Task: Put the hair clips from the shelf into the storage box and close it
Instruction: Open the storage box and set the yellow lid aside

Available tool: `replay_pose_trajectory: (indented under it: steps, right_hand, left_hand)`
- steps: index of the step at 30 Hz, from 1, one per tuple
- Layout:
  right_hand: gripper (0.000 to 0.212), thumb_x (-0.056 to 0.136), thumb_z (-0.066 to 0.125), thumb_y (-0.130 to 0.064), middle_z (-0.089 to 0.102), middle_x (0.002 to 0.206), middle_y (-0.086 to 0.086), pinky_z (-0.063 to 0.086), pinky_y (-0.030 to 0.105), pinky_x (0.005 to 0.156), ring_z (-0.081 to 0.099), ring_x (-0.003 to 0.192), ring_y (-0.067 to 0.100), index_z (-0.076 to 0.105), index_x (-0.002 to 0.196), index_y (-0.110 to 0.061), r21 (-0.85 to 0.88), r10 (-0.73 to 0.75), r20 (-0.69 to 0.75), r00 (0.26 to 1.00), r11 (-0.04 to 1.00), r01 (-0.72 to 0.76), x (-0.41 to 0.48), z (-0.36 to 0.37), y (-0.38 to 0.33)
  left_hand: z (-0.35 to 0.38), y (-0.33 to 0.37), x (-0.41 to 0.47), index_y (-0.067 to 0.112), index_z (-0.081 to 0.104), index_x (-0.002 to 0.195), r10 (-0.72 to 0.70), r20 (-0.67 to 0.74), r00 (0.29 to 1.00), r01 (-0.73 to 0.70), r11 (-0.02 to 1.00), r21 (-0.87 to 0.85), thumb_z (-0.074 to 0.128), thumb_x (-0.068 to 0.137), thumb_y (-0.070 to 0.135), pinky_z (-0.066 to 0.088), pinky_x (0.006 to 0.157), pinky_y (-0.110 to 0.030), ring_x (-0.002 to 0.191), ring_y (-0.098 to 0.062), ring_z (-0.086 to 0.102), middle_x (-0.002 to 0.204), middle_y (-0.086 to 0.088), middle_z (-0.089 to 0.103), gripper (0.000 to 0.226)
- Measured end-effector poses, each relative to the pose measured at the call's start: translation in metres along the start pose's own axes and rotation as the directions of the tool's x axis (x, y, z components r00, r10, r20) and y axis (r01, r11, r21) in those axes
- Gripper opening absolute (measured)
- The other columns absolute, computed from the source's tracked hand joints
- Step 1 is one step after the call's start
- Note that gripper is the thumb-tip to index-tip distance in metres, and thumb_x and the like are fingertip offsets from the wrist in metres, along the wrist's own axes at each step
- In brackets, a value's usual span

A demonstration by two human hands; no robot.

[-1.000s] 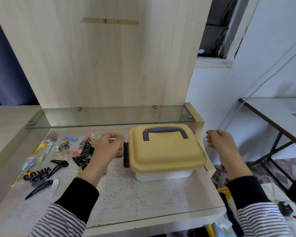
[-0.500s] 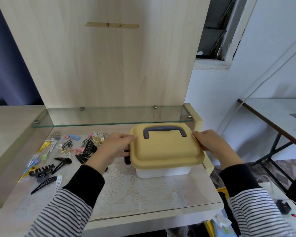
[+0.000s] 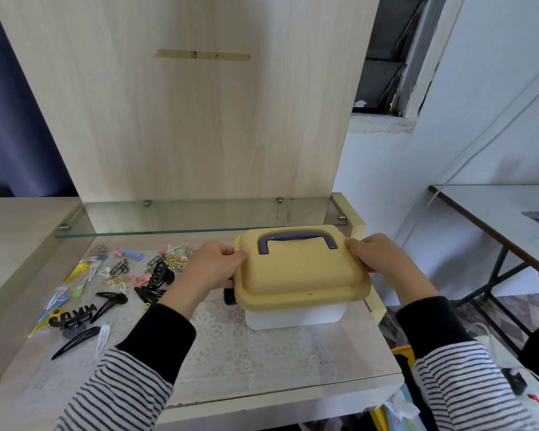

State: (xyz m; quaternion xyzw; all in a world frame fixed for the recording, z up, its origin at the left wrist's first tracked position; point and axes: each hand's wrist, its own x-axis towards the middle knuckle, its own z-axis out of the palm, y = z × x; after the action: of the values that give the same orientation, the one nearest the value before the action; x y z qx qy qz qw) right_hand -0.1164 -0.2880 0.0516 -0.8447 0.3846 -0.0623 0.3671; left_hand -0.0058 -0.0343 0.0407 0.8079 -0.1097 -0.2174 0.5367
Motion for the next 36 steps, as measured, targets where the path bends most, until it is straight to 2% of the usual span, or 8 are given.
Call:
replay_pose_trajectory:
  steps: [4,8,13,17,25,30,34,36]
  right_hand:
    - [0.038,0.093,0.05,-0.036,0.06,0.083,0.017,0.048,0.036,0.077,0.057,0.077,0.028,0.063,0.084,-0.001,-0.003,-0.035,-0.014,0.999,0.999,0.035,0.003,-0.011,-0.009]
    - [0.039,0.09,0.052,-0.034,0.043,0.063,0.007,0.038,0.031,0.066,0.046,0.063,0.024,0.04,0.062,-0.011,0.022,-0.035,-0.02,0.999,0.999,0.036,0.008,-0.023,-0.02]
    - [0.034,0.089,0.052,-0.035,0.052,0.072,0.011,0.043,0.033,0.07,0.054,0.071,0.027,0.05,0.075,-0.005,0.049,-0.072,-0.046,0.996,0.996,0.074,0.02,-0.036,-0.038]
    - [0.033,0.087,0.052,-0.033,0.048,0.066,0.009,0.04,0.031,0.067,0.051,0.067,0.026,0.046,0.069,-0.007,0.076,-0.082,-0.077,0.994,0.993,0.088,0.034,-0.041,-0.058]
    - [0.031,0.089,0.052,-0.034,0.053,0.067,0.008,0.043,0.031,0.066,0.055,0.07,0.026,0.049,0.073,-0.007,0.076,-0.094,-0.069,0.993,0.992,0.099,0.071,-0.023,-0.086]
    - [0.036,0.092,0.051,-0.04,0.052,0.069,0.005,0.037,0.027,0.056,0.051,0.062,0.02,0.048,0.072,-0.01,0.048,-0.076,-0.028,0.997,0.996,0.078,0.09,-0.007,-0.09]
    - [0.038,0.094,0.048,-0.043,0.056,0.09,0.009,0.04,0.03,0.07,0.054,0.082,0.026,0.055,0.1,-0.006,0.007,-0.069,-0.017,0.997,0.998,0.069,0.103,0.003,-0.093]
    - [0.038,0.095,0.046,-0.044,0.056,0.087,0.009,0.039,0.03,0.072,0.053,0.083,0.027,0.055,0.099,-0.006,-0.015,-0.071,-0.011,0.997,0.997,0.071,0.108,0.008,-0.093]
  left_hand:
    - [-0.006,0.008,0.001,0.02,0.065,0.088,0.013,-0.013,1.0,-0.012,1.0,0.013,0.063,0.09,0.034,0.058,0.082,-0.041,0.085,-0.018,0.068,0.1,-0.004,0.068,0.014]
    - [-0.013,0.022,0.004,0.011,0.063,0.101,0.03,-0.019,0.999,-0.031,0.998,-0.049,0.064,0.09,0.03,0.057,0.061,-0.023,0.083,-0.014,0.065,0.099,-0.005,0.066,0.022]
    - [-0.023,0.044,0.018,0.002,0.064,0.105,0.067,-0.048,0.997,-0.074,0.982,-0.174,0.064,0.091,0.015,0.057,0.053,-0.019,0.076,-0.015,0.065,0.093,-0.011,0.067,0.019]
    - [-0.03,0.06,0.033,-0.001,0.063,0.109,0.099,-0.093,0.991,-0.116,0.973,-0.198,0.063,0.09,0.006,0.056,0.053,-0.019,0.071,-0.017,0.063,0.098,-0.017,0.066,0.021]
    - [-0.039,0.061,0.08,-0.001,0.066,0.104,0.09,-0.203,0.975,-0.131,0.972,-0.197,0.067,0.087,0.008,0.058,0.062,-0.023,0.089,-0.028,0.068,0.102,-0.019,0.068,0.019]
    - [-0.036,0.049,0.1,0.002,0.066,0.101,0.083,-0.24,0.967,-0.131,0.973,-0.189,0.064,0.089,0.007,0.055,0.057,-0.017,0.076,-0.021,0.063,0.088,-0.013,0.066,0.013]
    - [-0.034,0.041,0.115,0.005,0.068,0.098,0.073,-0.264,0.962,-0.118,0.98,-0.159,0.065,0.088,0.008,0.053,0.053,-0.014,0.067,-0.015,0.061,0.079,-0.008,0.065,0.011]
    - [-0.033,0.038,0.121,0.007,0.07,0.1,0.079,-0.282,0.956,-0.121,0.984,-0.134,0.065,0.089,0.01,0.054,0.056,-0.016,0.068,-0.014,0.062,0.084,-0.01,0.067,0.012]
